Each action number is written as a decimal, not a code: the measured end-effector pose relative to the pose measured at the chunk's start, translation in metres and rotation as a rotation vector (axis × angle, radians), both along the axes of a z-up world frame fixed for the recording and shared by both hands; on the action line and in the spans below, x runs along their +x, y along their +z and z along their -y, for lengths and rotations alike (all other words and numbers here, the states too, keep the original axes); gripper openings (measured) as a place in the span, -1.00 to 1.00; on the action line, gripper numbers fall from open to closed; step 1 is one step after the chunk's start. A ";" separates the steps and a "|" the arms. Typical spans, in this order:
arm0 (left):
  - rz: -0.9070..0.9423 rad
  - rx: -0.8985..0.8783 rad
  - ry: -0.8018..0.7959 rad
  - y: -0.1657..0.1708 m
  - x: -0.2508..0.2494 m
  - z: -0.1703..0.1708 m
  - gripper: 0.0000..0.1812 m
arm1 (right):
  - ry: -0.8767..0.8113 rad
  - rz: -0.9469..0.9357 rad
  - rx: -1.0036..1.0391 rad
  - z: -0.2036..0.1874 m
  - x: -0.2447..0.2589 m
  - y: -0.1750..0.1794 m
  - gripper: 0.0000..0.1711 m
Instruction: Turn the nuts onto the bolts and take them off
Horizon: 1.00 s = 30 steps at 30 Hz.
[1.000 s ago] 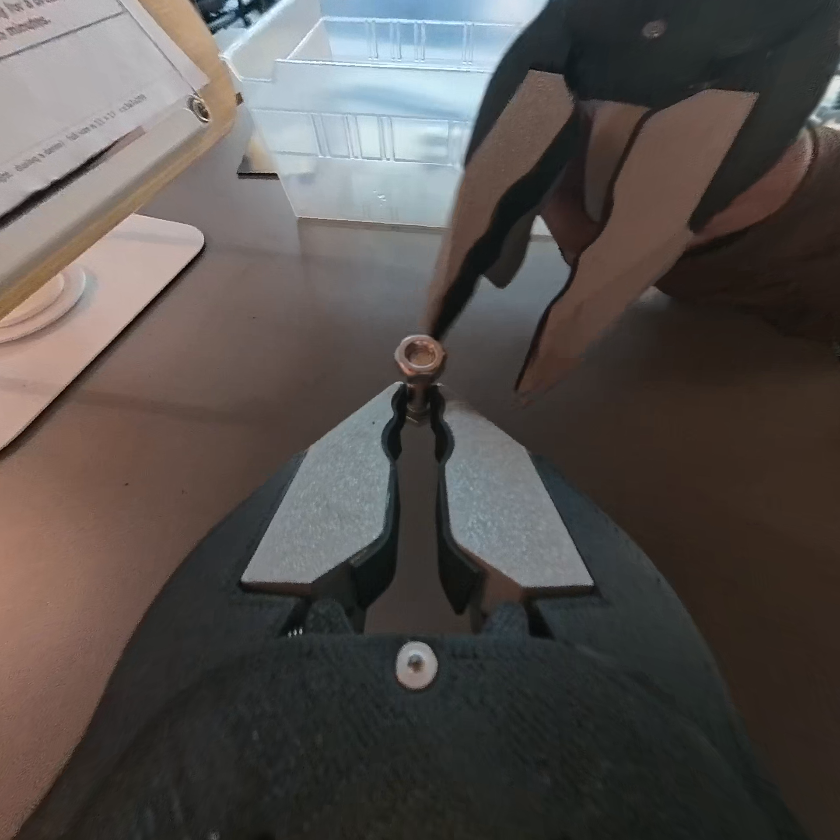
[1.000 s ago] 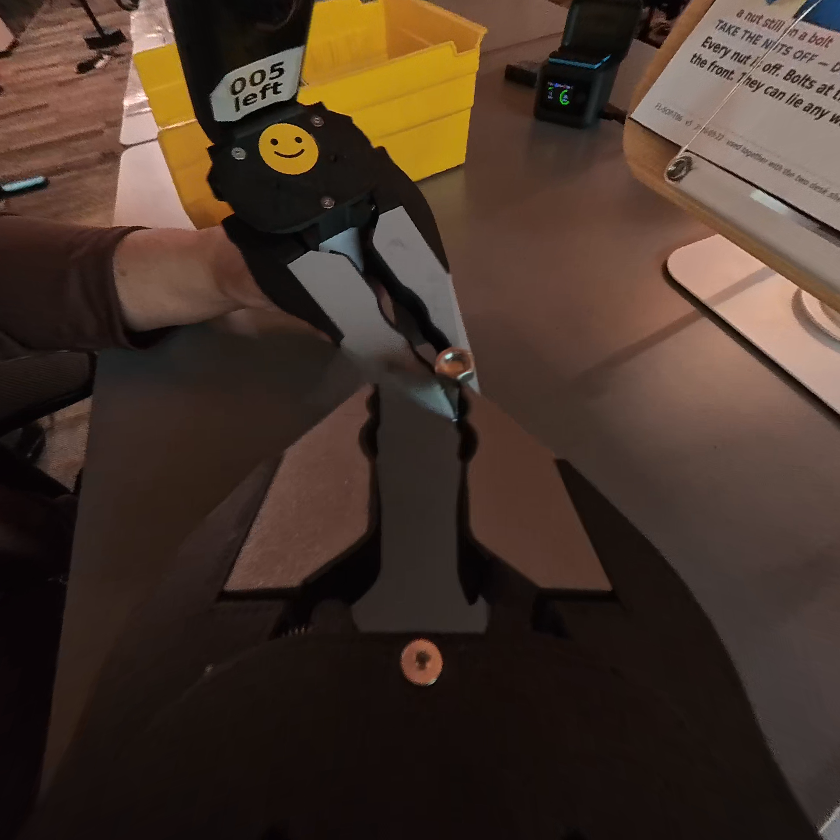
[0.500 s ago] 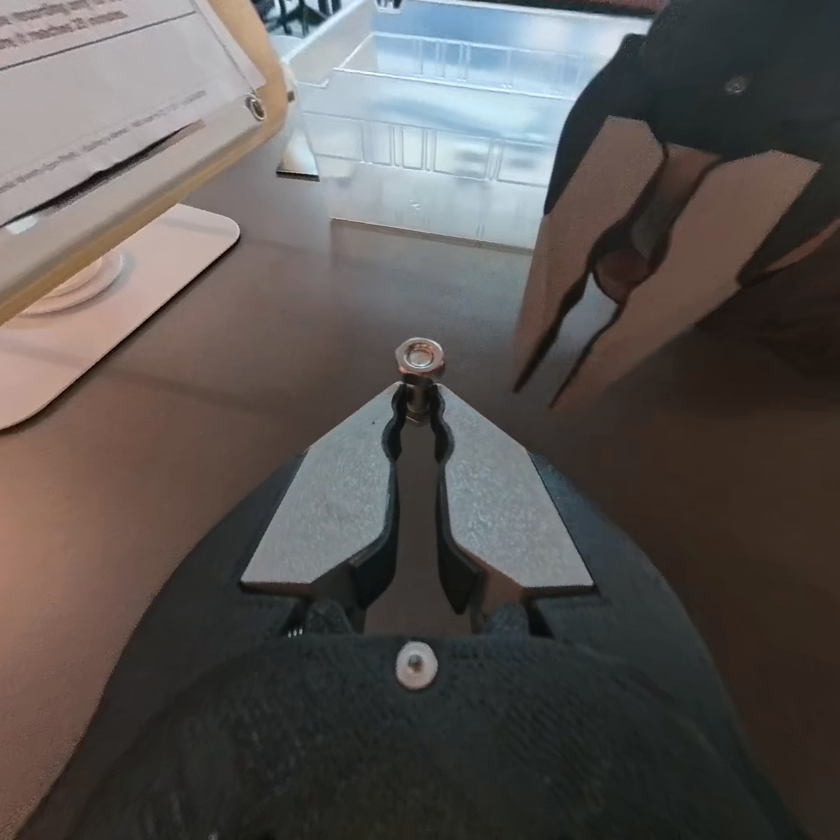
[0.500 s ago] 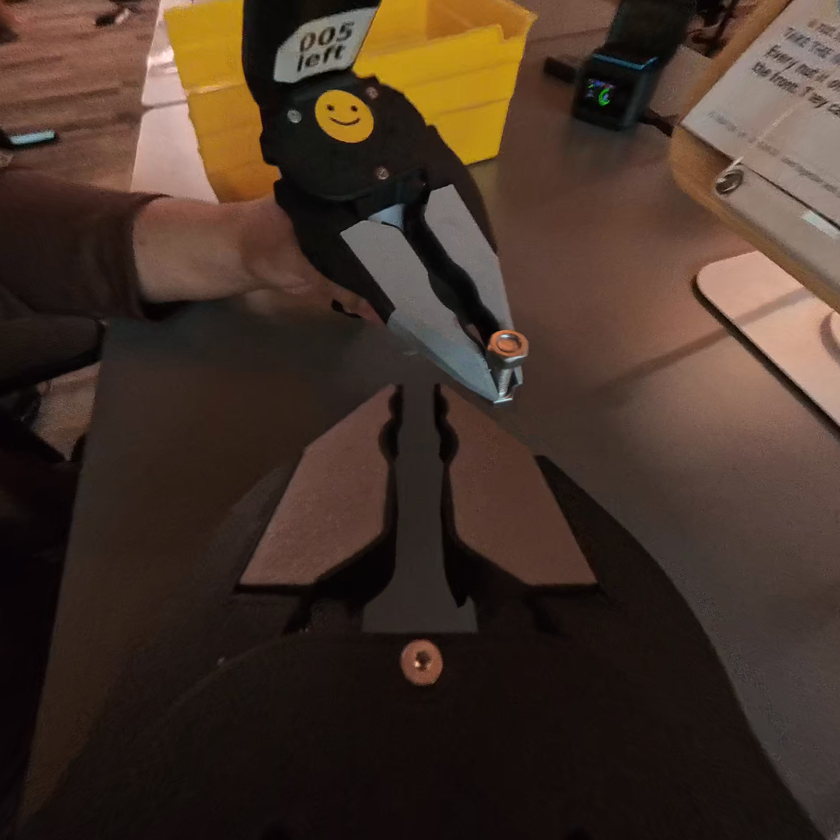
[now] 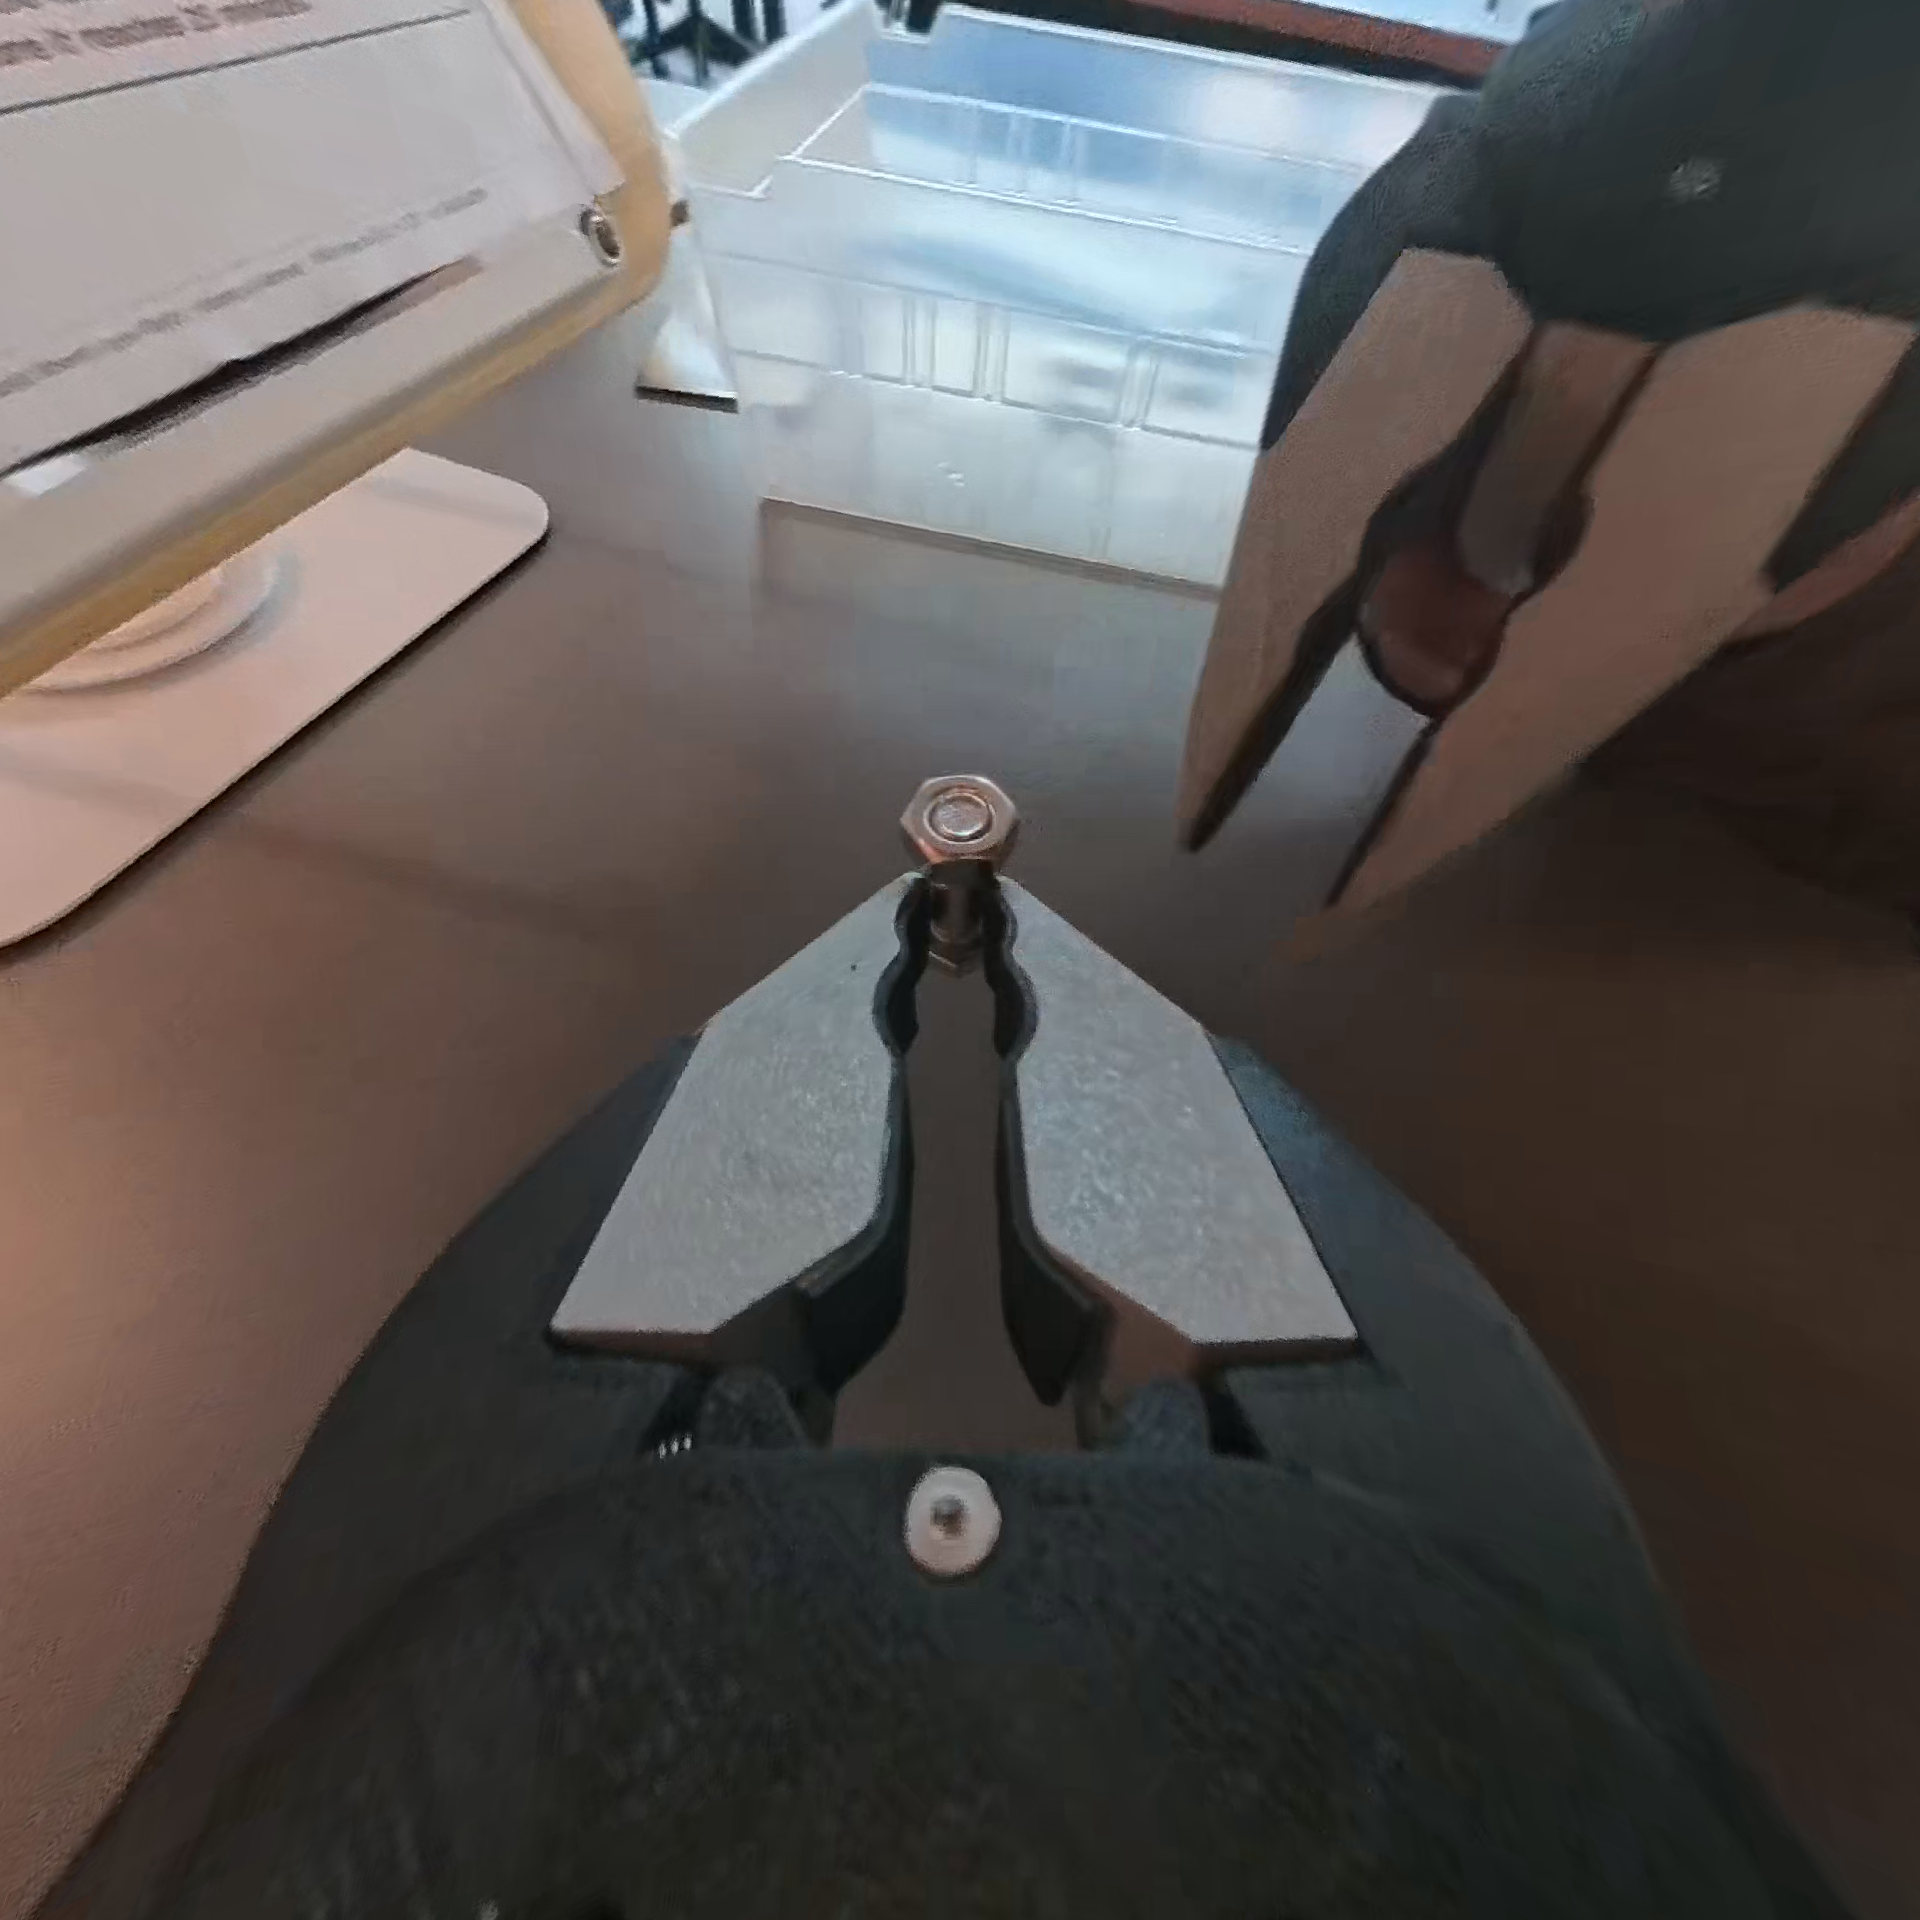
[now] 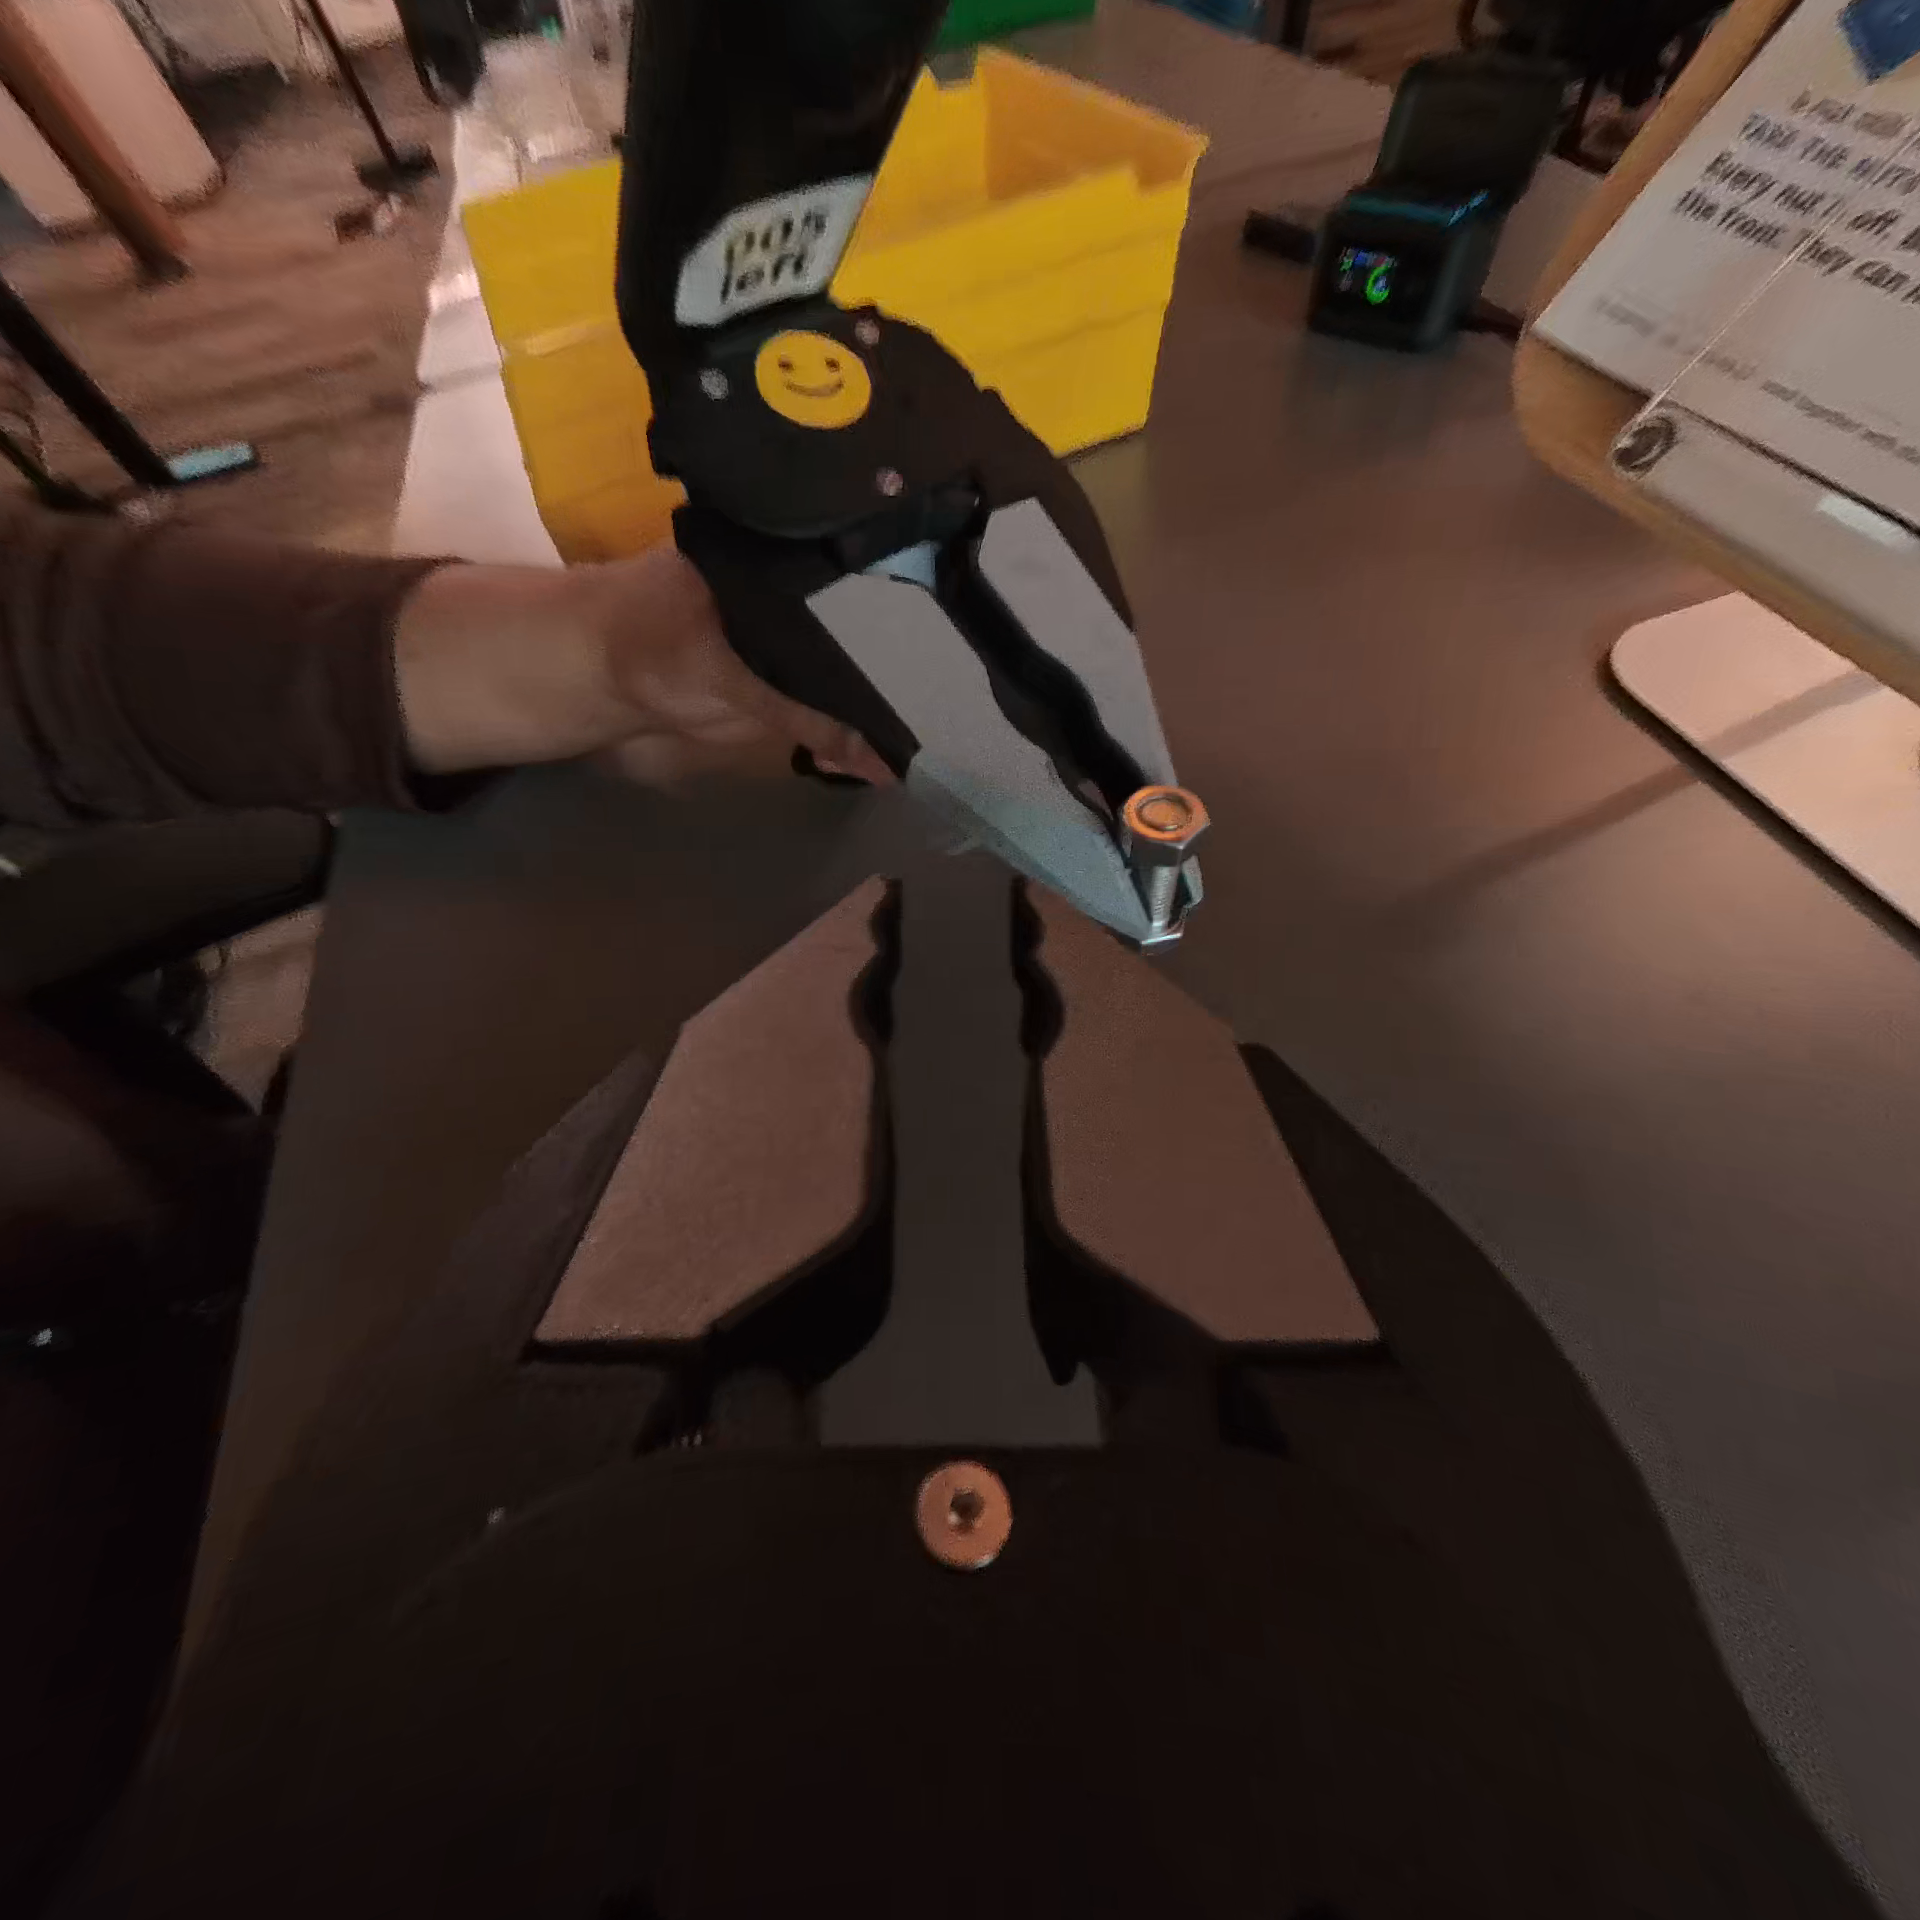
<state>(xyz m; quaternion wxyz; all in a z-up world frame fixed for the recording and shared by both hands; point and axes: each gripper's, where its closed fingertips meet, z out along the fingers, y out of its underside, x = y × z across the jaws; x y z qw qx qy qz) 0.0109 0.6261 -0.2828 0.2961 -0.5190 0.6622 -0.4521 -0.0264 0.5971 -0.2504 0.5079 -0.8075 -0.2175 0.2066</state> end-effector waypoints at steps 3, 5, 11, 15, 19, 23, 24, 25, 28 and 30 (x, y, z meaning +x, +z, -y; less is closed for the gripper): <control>0.001 0.018 -0.035 0.000 -0.001 0.006 -0.91 | -0.116 0.026 0.026 -0.011 0.018 0.001 -0.42; 0.010 0.006 -0.092 0.003 -0.002 0.022 -0.90 | -0.122 0.031 0.030 -0.012 0.019 0.001 -0.42; -0.007 0.004 -0.045 0.002 -0.001 0.015 -0.91 | -0.068 0.136 -0.008 -0.002 0.016 -0.011 -1.00; 0.006 -0.044 -0.034 0.006 -0.003 0.004 -0.91 | -0.091 -0.002 0.030 -0.006 0.017 0.007 -0.73; -0.003 -0.043 -0.102 0.006 -0.004 0.021 -0.90 | -0.174 0.043 0.023 -0.014 0.029 -0.002 -0.62; -0.012 0.011 -0.157 0.000 -0.005 0.037 -0.91 | -0.110 0.018 0.002 -0.013 0.014 -0.005 -0.77; -0.017 0.017 -0.160 -0.001 -0.005 0.037 -0.91 | -0.123 0.032 -0.005 -0.013 0.016 -0.007 -0.85; -0.021 0.018 -0.160 -0.002 -0.005 0.038 -0.91 | -0.125 0.047 -0.007 -0.012 0.017 -0.008 -0.87; -0.008 -0.006 -0.148 0.001 -0.003 0.037 -0.90 | -0.146 0.021 -0.010 -0.013 0.020 -0.005 -0.91; 0.001 -0.010 -0.139 0.003 -0.003 0.036 -0.91 | -0.161 -0.020 -0.006 -0.014 0.023 -0.002 -0.91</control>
